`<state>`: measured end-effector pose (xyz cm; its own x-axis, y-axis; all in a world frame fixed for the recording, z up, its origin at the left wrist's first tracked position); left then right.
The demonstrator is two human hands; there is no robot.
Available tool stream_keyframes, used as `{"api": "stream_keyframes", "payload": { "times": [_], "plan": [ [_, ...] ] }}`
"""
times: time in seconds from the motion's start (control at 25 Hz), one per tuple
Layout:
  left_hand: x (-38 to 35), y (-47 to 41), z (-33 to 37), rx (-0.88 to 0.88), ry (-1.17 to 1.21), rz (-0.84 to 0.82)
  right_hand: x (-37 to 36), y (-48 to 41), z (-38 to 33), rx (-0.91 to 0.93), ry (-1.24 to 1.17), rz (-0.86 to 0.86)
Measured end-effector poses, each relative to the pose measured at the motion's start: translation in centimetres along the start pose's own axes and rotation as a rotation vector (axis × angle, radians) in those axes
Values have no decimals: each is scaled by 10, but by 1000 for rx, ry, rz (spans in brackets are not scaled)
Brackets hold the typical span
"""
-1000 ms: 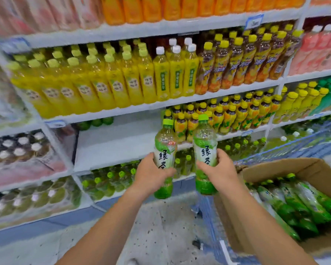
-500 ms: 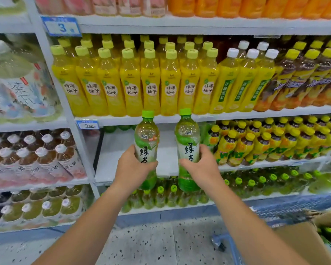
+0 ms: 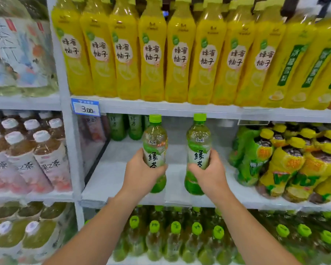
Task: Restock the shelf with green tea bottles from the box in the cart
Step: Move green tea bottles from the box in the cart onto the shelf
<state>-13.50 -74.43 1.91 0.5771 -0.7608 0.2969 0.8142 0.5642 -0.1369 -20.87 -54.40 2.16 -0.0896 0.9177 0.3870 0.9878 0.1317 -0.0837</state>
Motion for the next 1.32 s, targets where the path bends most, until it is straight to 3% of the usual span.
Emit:
{"api": "stream_keyframes", "payload": {
  "times": [0.24,0.48,0.68,0.84,1.2,1.32],
  "plan": [
    [-35,-33,-48,-130,70,34,-37,-46,51,143,2,12],
    [-54,-43,-61,-280,115,-43,-44,-61,71,252,-13,-49],
    [-50,-48,-86,-206,-91,-168,-32,-55,85,314,322,-195],
    [-62,-63,-79,-230,-143,-110,-40,-85,77,315,394,-199],
    [-110,-150,-81,-143,-78,34,-64,-186,89,231,275,-14],
    [-123,-172,-83,-149,-154,95,-71,-209,89,243,314,-10]
  ]
}}
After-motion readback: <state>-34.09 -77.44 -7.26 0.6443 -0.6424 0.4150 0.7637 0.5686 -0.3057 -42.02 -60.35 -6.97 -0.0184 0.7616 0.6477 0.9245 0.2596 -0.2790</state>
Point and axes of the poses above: each hand's wrist, its own y-axis away from the middle knuckle, its own x-axis out of the back of the hand, z = x × y, the point moved 6 cm from there along -y, towards the middle knuckle, and after that the axes turned 5 degrees about y, right-handed, at the moved point
